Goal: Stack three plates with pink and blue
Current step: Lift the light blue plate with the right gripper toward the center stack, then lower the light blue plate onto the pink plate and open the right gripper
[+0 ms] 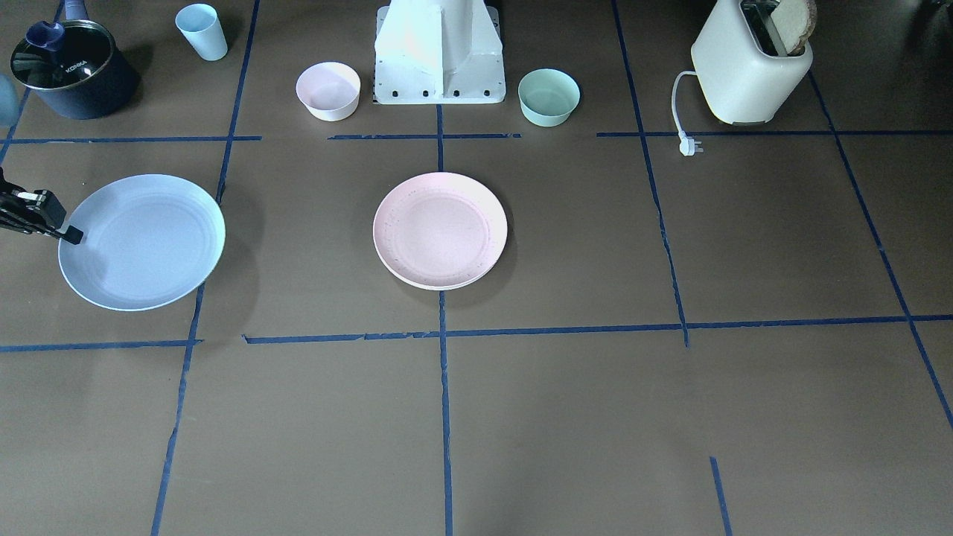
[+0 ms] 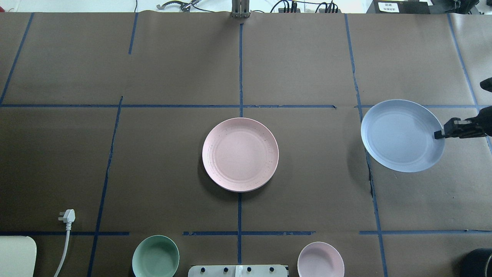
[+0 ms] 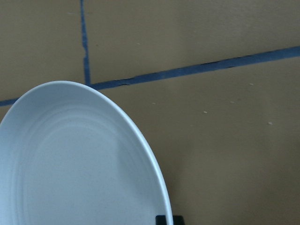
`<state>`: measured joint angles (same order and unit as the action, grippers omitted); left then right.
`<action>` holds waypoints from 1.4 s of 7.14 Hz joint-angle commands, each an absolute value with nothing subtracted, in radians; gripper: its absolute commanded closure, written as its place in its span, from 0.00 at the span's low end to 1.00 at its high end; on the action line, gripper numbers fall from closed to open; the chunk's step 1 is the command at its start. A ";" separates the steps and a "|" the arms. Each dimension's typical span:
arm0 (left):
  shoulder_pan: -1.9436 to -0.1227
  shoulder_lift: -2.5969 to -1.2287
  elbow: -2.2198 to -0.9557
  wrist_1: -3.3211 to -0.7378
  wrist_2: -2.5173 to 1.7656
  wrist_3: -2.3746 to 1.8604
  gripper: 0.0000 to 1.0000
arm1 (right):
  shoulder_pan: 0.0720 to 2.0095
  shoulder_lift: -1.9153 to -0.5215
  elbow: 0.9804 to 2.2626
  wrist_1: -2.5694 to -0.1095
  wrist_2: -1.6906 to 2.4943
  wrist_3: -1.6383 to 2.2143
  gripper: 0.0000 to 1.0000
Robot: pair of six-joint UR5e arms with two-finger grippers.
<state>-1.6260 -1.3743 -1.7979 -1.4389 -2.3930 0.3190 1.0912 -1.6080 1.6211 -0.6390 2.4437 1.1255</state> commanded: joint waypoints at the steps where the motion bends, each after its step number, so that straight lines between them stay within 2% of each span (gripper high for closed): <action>1: -1.626 -1.374 -1.799 -1.437 -2.393 0.316 0.00 | 0.961 -1.437 1.664 -0.655 2.418 1.377 1.00; 3: -1.626 -1.376 -1.798 -1.437 -2.395 0.314 0.00 | 0.780 -1.402 1.768 -0.734 2.224 1.451 1.00; 4: -1.626 -1.376 -1.798 -1.437 -2.395 0.314 0.00 | 0.726 -1.326 1.831 -0.915 2.159 1.453 1.00; 6: -1.626 -1.376 -1.798 -1.437 -2.414 0.314 0.00 | 0.532 -1.214 1.818 -1.012 1.935 1.520 1.00; 10: -1.626 -1.376 -1.795 -1.437 -2.414 0.314 0.00 | 0.488 -1.198 1.772 -1.012 1.887 1.520 0.99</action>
